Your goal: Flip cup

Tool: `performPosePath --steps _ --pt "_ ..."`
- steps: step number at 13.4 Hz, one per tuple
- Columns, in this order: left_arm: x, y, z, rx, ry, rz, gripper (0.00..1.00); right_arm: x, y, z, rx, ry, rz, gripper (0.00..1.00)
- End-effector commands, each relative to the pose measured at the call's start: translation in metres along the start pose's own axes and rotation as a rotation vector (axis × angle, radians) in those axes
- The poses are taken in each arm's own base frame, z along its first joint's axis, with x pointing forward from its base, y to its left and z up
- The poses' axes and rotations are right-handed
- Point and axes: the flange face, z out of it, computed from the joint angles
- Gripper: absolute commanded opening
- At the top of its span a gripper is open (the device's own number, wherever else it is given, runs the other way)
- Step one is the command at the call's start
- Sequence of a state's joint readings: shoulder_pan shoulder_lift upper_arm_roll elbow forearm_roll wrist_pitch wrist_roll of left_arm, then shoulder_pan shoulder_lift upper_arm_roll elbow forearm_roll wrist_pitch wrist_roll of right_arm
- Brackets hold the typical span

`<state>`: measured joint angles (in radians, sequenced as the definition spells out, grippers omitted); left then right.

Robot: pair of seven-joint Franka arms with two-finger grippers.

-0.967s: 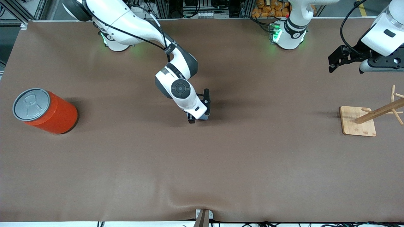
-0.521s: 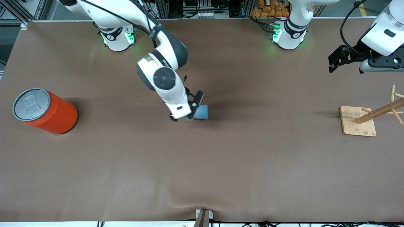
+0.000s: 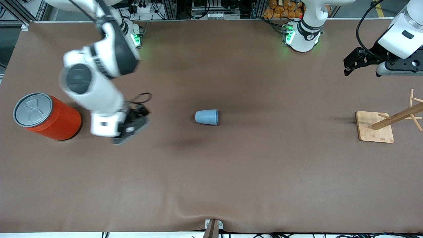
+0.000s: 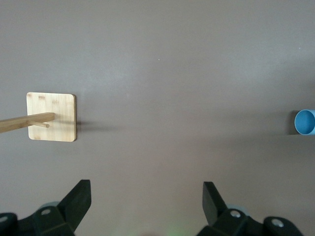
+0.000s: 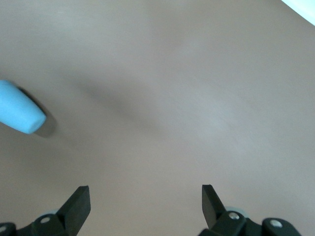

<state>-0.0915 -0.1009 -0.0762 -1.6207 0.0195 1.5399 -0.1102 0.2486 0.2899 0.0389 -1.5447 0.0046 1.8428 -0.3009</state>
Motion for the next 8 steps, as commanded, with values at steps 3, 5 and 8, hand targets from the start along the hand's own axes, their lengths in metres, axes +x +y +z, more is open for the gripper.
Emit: performPosePath --steps 3,5,8 --pt "0.002 0.002 -0.005 -0.013 0.008 0.012 1.0 -0.091 0.086 -0.077 0.011 0.017 0.222 1.0" --pt "0.002 0.002 -0.005 -0.015 0.008 0.012 1.0 -0.126 0.107 -0.099 0.03 -0.011 0.285 1.0" --pt "0.002 0.002 -0.005 -0.014 0.006 0.013 1.0 -0.162 0.108 -0.128 0.06 -0.063 0.451 1.0"
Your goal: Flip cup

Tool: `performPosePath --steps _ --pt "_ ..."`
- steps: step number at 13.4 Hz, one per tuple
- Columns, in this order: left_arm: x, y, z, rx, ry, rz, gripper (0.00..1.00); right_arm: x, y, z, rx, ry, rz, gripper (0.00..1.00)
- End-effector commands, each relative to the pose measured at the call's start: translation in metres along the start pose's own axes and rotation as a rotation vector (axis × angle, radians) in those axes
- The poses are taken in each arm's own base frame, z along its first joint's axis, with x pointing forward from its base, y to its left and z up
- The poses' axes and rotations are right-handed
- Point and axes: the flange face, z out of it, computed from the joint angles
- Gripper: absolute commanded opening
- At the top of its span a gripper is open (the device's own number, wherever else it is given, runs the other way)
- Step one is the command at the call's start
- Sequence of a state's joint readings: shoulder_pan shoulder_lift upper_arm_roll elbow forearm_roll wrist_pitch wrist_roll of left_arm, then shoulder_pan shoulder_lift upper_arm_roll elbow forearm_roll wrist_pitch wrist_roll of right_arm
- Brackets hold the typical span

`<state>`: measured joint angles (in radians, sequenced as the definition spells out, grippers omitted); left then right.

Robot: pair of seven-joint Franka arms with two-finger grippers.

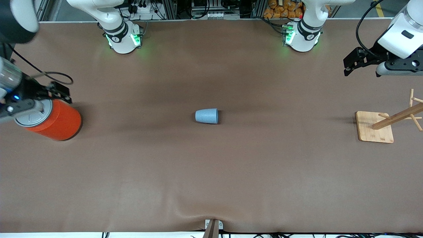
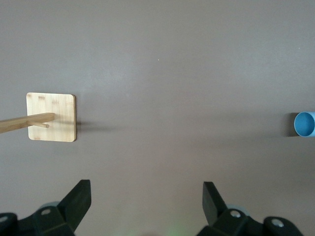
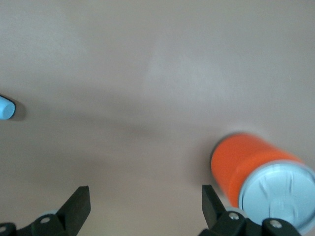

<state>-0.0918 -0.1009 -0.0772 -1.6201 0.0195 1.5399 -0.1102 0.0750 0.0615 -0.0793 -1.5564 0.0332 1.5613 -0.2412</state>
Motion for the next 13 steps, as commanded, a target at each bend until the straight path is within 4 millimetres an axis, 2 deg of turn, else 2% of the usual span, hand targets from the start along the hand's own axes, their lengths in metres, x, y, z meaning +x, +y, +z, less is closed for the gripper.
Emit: performPosePath --steps 1,8,11,13 --pt "0.001 0.001 -0.005 -0.014 0.007 0.012 1.0 -0.03 -0.005 -0.018 0.03 -0.029 0.149 1.0" --pt "-0.001 0.003 -0.009 -0.014 0.012 0.014 1.0 -0.055 0.038 -0.038 0.038 -0.018 0.246 1.0" --pt "-0.002 0.002 -0.011 -0.014 0.015 0.01 1.0 -0.06 0.039 -0.041 0.041 -0.041 0.276 1.0" --pt "-0.002 0.002 -0.011 -0.012 0.015 0.003 1.0 -0.063 0.036 -0.051 0.04 -0.042 0.305 1.0"
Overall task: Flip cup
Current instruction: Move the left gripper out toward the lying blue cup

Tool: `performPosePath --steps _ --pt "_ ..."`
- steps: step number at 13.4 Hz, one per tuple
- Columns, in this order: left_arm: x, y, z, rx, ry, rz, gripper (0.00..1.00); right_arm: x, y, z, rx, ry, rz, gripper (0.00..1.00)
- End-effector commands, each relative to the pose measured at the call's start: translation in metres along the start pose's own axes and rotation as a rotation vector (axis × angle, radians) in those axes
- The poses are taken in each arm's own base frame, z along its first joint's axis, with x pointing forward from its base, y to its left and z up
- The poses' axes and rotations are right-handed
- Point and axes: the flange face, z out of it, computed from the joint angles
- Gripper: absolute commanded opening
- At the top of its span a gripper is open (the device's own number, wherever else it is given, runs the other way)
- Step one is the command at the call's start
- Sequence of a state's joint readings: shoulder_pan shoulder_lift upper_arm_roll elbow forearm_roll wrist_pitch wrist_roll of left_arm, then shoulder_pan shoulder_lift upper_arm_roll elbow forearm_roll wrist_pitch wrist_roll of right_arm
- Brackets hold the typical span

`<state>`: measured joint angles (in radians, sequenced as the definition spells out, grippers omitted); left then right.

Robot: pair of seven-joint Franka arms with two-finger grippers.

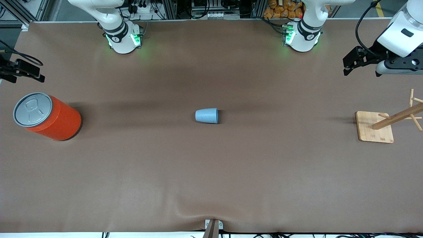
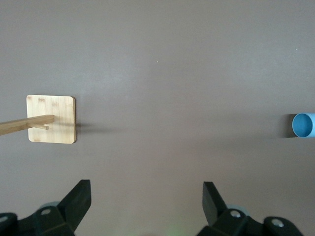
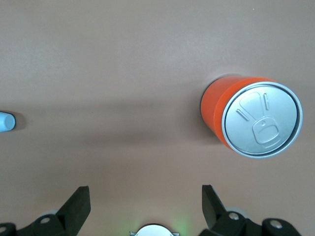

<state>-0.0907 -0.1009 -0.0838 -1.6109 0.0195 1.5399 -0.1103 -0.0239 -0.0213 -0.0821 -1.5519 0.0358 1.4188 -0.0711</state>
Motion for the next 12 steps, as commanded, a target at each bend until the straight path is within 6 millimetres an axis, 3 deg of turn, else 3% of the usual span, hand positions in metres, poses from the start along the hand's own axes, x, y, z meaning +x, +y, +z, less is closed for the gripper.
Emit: performPosePath --steps 1,4,7,10,12 --pt "-0.002 -0.003 -0.008 -0.013 0.007 -0.004 1.0 -0.012 -0.006 -0.022 0.015 0.006 0.056 1.0" --pt "-0.001 -0.006 -0.01 -0.014 0.013 -0.007 1.0 -0.013 -0.007 -0.026 0.011 0.006 0.077 1.0" --pt "-0.001 -0.007 -0.01 -0.014 0.014 -0.01 1.0 -0.011 -0.008 -0.044 0.002 0.047 0.067 1.0" --pt "-0.014 -0.01 -0.034 -0.024 0.035 -0.01 1.0 -0.006 -0.018 -0.035 0.0 0.028 0.055 1.0" --pt "-0.022 -0.009 -0.039 -0.026 0.013 -0.006 1.0 -0.005 -0.022 -0.035 -0.005 0.035 0.048 1.0"
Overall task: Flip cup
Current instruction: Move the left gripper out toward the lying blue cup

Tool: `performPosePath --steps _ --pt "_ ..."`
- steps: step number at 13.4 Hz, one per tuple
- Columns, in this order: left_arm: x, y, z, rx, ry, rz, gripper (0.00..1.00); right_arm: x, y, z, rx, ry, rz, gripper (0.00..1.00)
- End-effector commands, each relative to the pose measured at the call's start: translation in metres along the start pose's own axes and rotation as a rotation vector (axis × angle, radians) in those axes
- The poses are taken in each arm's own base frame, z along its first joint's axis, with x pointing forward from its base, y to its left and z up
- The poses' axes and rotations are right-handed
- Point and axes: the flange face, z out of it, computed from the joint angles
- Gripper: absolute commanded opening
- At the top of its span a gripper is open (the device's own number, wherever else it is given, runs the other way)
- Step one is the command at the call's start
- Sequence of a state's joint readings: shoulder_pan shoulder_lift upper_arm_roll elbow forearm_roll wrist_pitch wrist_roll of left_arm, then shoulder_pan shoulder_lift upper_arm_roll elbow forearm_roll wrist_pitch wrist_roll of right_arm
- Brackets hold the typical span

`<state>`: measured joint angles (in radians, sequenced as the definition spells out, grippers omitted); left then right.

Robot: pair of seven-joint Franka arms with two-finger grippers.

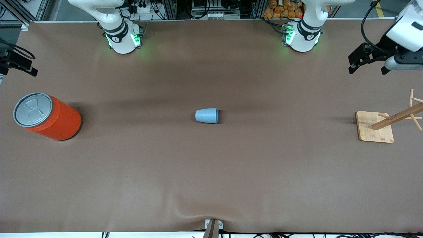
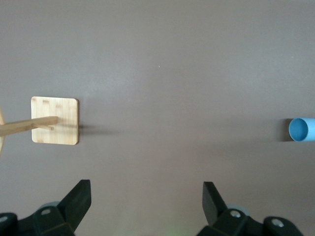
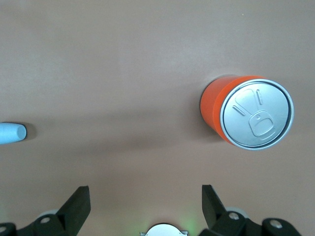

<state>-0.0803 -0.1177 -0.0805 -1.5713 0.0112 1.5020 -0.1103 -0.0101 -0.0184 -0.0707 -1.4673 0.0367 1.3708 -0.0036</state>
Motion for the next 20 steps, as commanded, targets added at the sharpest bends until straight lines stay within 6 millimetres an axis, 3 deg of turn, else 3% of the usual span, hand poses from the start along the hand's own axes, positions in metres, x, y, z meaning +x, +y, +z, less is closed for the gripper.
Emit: performPosePath --steps 1,8,11,14,17,20 --pt "-0.016 -0.002 -0.019 -0.017 0.002 0.006 1.0 0.003 -0.005 -0.003 -0.002 0.003 0.011 1.0" --pt "-0.007 0.0 -0.004 -0.013 -0.033 0.008 1.0 0.018 -0.008 0.01 -0.013 0.005 0.005 1.0" --pt "0.001 -0.001 -0.015 -0.018 -0.007 0.0 1.0 0.029 -0.007 0.002 -0.015 0.102 0.006 1.0" --pt "0.001 -0.003 -0.013 -0.019 -0.012 -0.003 1.0 0.034 -0.007 0.008 -0.018 0.095 0.001 1.0" --pt "0.016 0.009 0.017 -0.063 -0.074 0.034 1.0 0.033 -0.008 0.007 -0.018 0.092 -0.001 1.0" --pt "0.045 0.033 0.071 -0.249 -0.174 0.042 1.0 0.032 -0.007 0.007 -0.018 0.09 0.002 1.0"
